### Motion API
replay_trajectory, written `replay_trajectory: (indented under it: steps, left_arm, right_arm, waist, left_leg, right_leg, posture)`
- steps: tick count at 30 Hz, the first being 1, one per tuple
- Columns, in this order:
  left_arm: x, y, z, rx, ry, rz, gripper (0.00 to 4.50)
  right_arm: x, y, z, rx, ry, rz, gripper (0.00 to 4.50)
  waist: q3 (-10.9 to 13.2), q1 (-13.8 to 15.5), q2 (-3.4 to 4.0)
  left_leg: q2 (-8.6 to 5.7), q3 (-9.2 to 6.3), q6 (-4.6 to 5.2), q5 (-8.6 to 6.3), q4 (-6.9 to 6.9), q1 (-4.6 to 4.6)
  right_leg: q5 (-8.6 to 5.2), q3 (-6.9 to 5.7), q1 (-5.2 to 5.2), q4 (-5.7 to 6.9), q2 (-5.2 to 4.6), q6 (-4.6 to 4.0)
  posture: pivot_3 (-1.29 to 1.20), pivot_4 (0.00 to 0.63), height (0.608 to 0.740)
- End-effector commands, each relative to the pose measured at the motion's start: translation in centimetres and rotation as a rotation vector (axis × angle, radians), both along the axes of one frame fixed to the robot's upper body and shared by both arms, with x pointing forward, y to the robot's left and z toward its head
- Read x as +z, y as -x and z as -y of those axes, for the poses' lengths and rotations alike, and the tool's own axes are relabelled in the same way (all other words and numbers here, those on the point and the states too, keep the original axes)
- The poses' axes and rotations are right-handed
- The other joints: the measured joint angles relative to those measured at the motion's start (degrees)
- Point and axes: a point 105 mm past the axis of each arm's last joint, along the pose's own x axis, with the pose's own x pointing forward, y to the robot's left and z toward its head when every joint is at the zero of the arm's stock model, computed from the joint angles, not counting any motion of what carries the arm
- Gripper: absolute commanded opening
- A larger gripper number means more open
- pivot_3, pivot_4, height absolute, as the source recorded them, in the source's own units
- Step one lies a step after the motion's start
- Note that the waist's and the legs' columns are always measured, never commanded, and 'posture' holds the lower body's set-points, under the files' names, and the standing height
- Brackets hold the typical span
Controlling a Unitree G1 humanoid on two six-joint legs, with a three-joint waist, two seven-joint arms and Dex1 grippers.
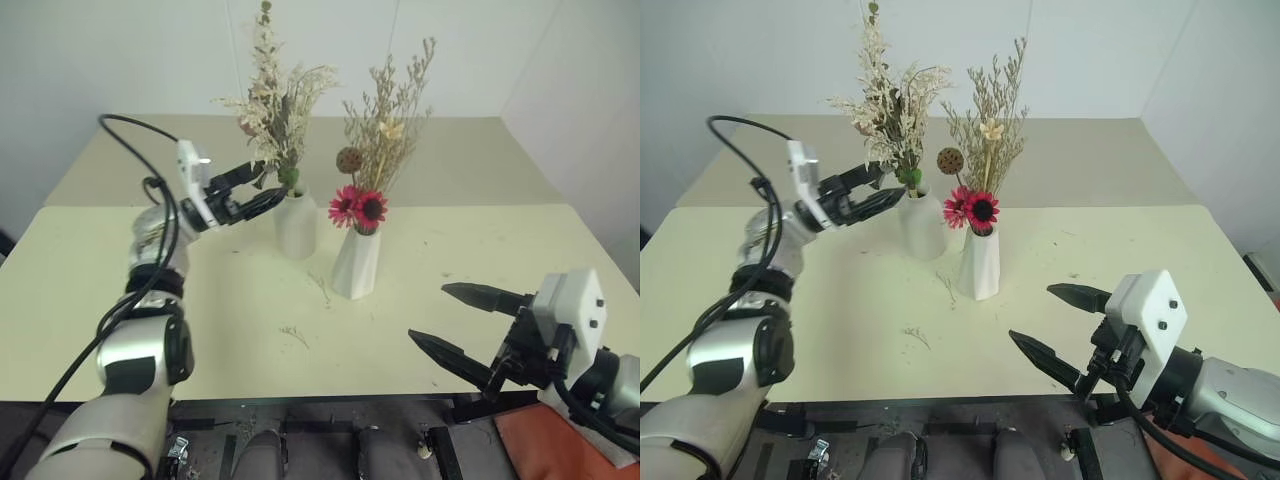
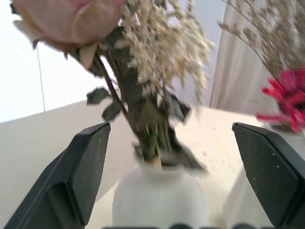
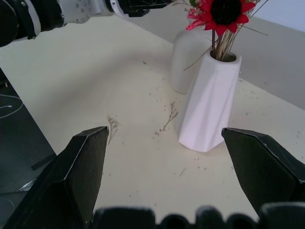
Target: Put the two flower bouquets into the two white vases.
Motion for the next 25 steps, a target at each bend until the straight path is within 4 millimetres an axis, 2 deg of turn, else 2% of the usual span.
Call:
replay_trajectory:
  steps: [1, 5, 7, 11, 14, 20, 25]
  left_arm:
    - [2.3, 2.4, -1.0, -0.034, -0.019, 0.066, 4.47]
    - [2.2, 8.4, -2.8, -0.101, -0.221, 0.062, 4.47]
    - [3.0, 10.0, -3.1, -0.093, -0.282, 0.076, 4.47]
    - [4.7, 11.7, -3.4, -0.043, -0.323, 0.119, 4.47]
    - [4.9, 12.3, -3.4, -0.028, -0.345, 0.124, 4.47]
    - [5.0, 11.9, -3.9, -0.011, -0.353, 0.112, 4.47]
    - [4.3, 11.3, -3.9, -0.022, -0.357, 0.100, 4.47]
  right_arm:
    - [0.5, -0.1, 0.9, -0.012, 0.029, 0.032, 4.50]
    - [1.6, -0.8, 5.1, -0.071, 0.117, 0.027, 4.50]
    - [2.2, -1.1, 7.2, -0.098, 0.165, 0.017, 4.50]
    - [3.6, -1.5, 10.3, -0.115, 0.253, 0.008, 4.50]
    - [4.3, -1.8, 11.2, -0.115, 0.278, 0.022, 4.50]
    - [4.5, -2.0, 12.0, -0.155, 0.301, 0.055, 4.50]
    - [4.5, -1.9, 12.2, -0.199, 0.309, 0.077, 4.50]
  waist:
    - [0.0, 0.3, 0.00]
    - [0.0, 0.3, 0.00]
    - [0.0, 0.6, -0.01]
    - [0.0, 1.6, 0.02]
    - [0.0, 1.5, 0.03]
    - [0.0, 1.4, 0.04]
    - [0.0, 1.4, 0.03]
  left_leg:
    - [0.00, -0.01, 0.00, 0.00, 0.01, -0.01]
    - [0.01, 0.01, 0.00, -0.01, 0.02, 0.02]
    - [0.04, 0.02, 0.01, -0.02, 0.04, 0.03]
    - [0.05, 0.04, 0.01, -0.02, 0.04, 0.38]
    - [0.07, 0.11, 0.00, -0.03, -0.08, 0.95]
    - [0.09, 0.13, 0.00, -0.03, -0.10, 0.95]
    - [0.06, 0.12, 0.00, -0.03, -0.10, 0.90]
  right_leg:
    - [0.00, 0.00, -0.01, 0.00, -0.01, 0.00]
    - [0.00, 0.02, 0.04, -0.03, -0.04, 0.00]
    - [0.01, 0.00, 0.07, -0.07, -0.03, -0.01]
    - [0.00, -0.08, 0.44, -0.06, -0.01, -0.02]
    - [-0.21, -0.07, 1.00, -0.20, -0.01, 0.15]
    - [-0.33, -0.04, 0.96, -0.18, 0.02, 0.25]
    - [-0.20, -0.05, 0.95, -0.19, 0.00, 0.05]
  posture:
    - [0.00, 0.150, 0.740]
    - [0.00, 0.150, 0.740]
    - [0.00, 0.150, 0.740]
    - [0.00, 0.150, 0.740]
    - [0.00, 0.150, 0.740]
    - [0.00, 0.150, 0.740]
    - [0.00, 0.150, 0.740]
